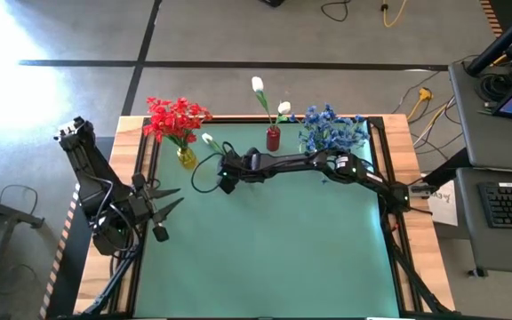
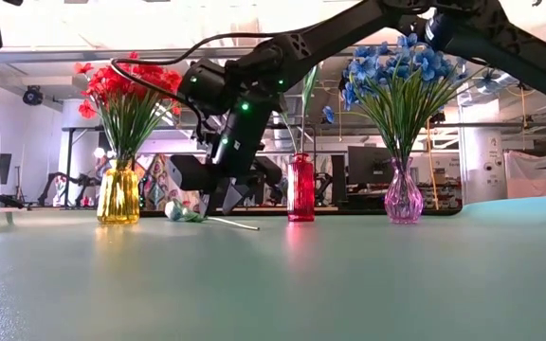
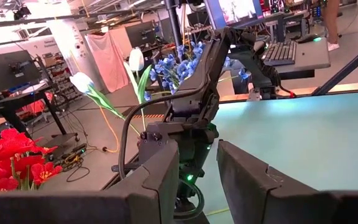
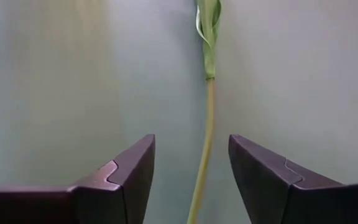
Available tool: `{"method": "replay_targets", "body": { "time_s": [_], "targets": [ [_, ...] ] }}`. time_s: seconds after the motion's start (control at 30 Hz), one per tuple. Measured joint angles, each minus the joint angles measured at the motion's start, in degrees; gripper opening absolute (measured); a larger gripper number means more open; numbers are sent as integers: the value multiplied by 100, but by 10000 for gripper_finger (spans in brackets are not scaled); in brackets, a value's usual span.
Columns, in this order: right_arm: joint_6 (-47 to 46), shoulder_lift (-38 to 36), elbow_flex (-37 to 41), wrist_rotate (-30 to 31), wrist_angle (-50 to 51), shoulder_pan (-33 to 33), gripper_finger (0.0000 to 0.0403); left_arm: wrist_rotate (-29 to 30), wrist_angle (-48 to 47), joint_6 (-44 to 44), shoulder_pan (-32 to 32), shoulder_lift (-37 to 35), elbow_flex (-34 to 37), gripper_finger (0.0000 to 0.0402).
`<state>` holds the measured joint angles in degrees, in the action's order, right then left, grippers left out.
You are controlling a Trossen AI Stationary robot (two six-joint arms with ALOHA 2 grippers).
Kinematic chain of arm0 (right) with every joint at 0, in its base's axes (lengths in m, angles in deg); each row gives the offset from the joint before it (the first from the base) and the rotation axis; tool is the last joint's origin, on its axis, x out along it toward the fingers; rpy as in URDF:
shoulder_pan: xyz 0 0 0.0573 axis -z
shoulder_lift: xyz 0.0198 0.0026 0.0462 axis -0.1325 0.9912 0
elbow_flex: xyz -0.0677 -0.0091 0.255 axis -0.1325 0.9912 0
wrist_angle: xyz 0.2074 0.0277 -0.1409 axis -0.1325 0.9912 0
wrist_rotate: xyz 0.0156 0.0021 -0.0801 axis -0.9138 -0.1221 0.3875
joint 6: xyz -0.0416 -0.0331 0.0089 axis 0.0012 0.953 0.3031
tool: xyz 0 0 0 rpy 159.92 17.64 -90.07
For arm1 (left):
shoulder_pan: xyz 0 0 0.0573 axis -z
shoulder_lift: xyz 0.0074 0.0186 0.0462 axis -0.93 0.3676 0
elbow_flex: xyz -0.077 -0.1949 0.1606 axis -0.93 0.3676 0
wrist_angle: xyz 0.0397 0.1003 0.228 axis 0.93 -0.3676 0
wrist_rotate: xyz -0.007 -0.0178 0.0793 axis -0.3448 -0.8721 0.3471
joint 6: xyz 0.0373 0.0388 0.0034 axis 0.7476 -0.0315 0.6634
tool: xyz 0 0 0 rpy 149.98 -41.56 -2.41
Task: Sort flowers into vase by color
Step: Put the white flower into the red vase
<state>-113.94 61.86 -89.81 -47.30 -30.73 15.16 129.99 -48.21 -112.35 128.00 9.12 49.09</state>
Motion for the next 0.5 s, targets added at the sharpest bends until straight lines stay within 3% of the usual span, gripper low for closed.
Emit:
{"method": "replay_targets", "body": {
  "time_s": [0.5],
  "targets": [
    [-79,4,309,-445,-149,0,186,2,0,0,0,0,0,100]
  ]
}}
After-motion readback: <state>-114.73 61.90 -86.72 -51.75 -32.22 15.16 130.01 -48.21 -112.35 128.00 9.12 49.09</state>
